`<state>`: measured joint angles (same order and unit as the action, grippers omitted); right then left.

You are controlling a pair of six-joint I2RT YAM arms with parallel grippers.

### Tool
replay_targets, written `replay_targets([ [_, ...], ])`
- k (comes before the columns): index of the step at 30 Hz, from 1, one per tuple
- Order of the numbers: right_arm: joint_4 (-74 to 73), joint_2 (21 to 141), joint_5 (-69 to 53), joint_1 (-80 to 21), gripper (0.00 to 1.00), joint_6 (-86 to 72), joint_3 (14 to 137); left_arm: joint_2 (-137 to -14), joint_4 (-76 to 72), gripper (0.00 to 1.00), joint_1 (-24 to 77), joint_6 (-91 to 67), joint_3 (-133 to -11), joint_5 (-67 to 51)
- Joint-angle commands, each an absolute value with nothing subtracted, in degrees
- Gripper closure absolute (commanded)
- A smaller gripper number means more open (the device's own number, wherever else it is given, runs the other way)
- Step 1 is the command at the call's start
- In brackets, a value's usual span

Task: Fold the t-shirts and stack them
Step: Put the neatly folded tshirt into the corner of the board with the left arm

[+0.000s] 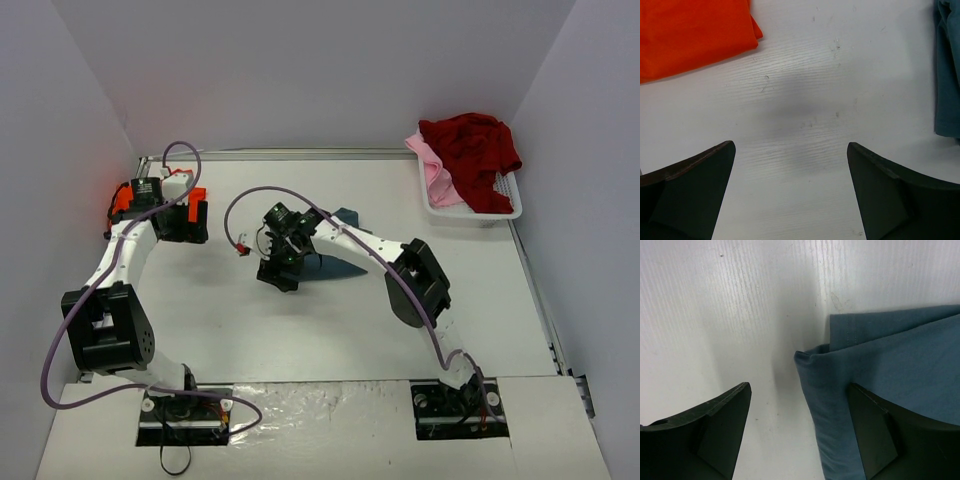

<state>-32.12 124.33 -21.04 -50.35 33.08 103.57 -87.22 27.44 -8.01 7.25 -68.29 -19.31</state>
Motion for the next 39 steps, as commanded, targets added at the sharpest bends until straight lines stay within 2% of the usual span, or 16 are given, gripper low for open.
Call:
replay_targets([
  [1,-34.1,125.85,-21.97,-50.8,0.26,34.01,106.7,-85.78,26.45,0.06,-8.52,6.77,-68.73,-20.21],
  [8,-34.19,128.58,-22.24,-50.89,0.3,33.75,106.88,-85.69,26.46,0.06,-8.44,6.15,-68.82,-20.92],
  [10,-34.19,128.85,-21.19,-51.15,0.37,33.92,106.17,-85.87,26.46,0.06,-8.44,5.98,-68.91,-21.01],
  [11,-34.19,128.85,-20.66,-51.24,0.44,34.1,105.82,-86.04,26.54,0.06,-8.52,5.8,-68.99,-21.44],
  [12,-34.1,128.85,-20.13,-51.33,0.66,34.45,105.04,-86.04,26.72,0.06,-8.44,5.89,-68.99,-21.62],
  [14,-34.1,129.2,-18.2,-51.59,0.78,34.37,104.68,-86.13,26.63,0.06,-8.53,5.63,-69.08,-22.14],
  [19,-33.75,129.64,-15.21,-51.68,0.72,34.02,103.89,-86.4,26.63,0.06,-8.53,5.45,-69.08,-22.67],
  [21,-33.4,129.55,-13.37,-51.77,0.64,34.01,103.71,-86.4,26.72,0.06,-8.61,5.45,-69.0,-22.94],
  [25,-33.22,129.38,-10.46,-52.21,0.59,34.28,103.45,-86.57,26.63,0.05,-8.53,5.27,-68.99,-23.73],
  [29,-33.31,128.85,-10.55,-52.29,0.48,34.28,102.4,-86.92,26.54,0.06,-8.53,5.19,-69.08,-23.99],
  [33,-33.22,128.58,-9.94,-52.29,0.43,34.54,101.25,-87.36,26.81,0.06,-8.53,5.01,-69.26,-24.43],
  [35,-32.96,128.67,-8.97,-52.47,0.43,34.54,100.81,-87.28,26.81,0.06,-8.53,4.92,-69.26,-24.52],
  [37,-31.38,128.93,-5.99,-52.91,0.47,33.93,99.94,-87.19,26.72,0.06,-8.61,4.66,-69.08,-25.22],
  [39,-29.11,128.93,-3.44,-53.35,0.69,33.84,98.88,-87.27,26.63,0.06,-8.88,4.05,-69.0,-25.92],
])
